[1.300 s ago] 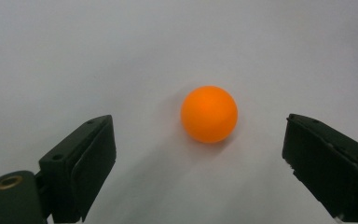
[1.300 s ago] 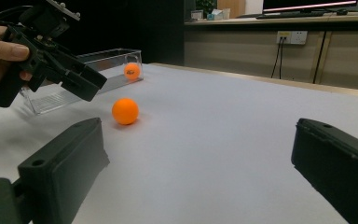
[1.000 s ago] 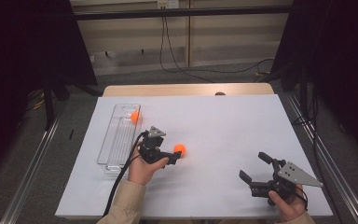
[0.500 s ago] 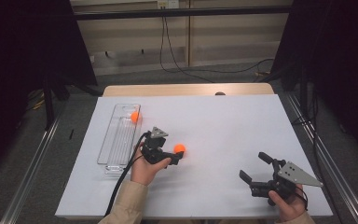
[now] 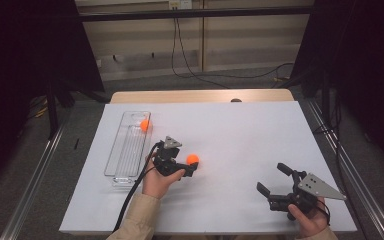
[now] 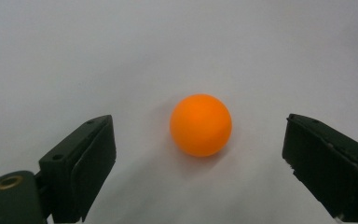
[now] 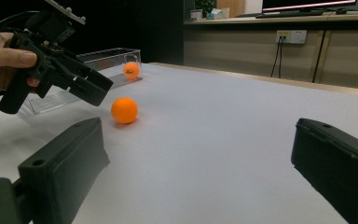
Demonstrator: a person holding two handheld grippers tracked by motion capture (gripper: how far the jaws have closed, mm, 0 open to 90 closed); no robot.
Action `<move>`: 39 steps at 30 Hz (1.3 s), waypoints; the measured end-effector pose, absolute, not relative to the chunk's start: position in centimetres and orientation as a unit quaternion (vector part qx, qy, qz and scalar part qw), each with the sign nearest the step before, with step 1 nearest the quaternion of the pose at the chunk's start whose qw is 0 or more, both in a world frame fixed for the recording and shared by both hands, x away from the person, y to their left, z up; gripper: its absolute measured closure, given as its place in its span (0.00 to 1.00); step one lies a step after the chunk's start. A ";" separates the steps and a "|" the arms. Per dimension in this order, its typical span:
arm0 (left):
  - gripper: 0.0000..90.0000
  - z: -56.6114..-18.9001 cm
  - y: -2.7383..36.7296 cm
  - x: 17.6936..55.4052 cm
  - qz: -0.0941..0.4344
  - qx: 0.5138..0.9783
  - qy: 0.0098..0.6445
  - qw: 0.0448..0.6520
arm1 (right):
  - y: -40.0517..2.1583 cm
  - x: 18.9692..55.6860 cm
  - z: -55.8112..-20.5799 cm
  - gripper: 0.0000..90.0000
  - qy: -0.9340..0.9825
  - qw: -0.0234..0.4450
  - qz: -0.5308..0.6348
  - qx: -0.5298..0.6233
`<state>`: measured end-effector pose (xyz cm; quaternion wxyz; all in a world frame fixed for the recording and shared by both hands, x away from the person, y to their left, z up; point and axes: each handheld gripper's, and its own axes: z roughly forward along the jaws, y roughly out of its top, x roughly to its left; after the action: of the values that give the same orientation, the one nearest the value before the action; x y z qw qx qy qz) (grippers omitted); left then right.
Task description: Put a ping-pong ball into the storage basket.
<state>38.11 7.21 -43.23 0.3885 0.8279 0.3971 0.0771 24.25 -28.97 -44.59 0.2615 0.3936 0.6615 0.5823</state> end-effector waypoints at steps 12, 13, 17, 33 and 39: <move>0.11 -43.5 7.1 38.3 0.082 0.828 0.400 0.384 | -28.9 24.3 -44.6 0.02 0.662 0.261 0.582 0.394; 0.11 -43.5 7.1 38.3 0.083 0.828 0.401 0.384 | -28.9 24.3 -44.6 0.02 0.662 0.261 0.582 0.394; 0.11 -43.6 7.1 38.3 0.087 0.826 0.402 0.384 | -28.9 24.2 -44.6 0.03 0.662 0.261 0.583 0.392; 0.17 -44.2 6.6 38.5 0.096 0.827 0.395 0.388 | -28.9 24.3 -44.6 0.03 0.661 0.260 0.582 0.395; 0.20 -44.4 6.4 38.6 0.094 0.829 0.392 0.388 | -28.9 24.3 -44.6 0.03 0.661 0.261 0.582 0.394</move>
<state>38.58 6.38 -44.40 0.3875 0.8292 0.3918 0.0939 24.27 -28.94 -44.61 0.2609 0.3939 0.6614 0.5825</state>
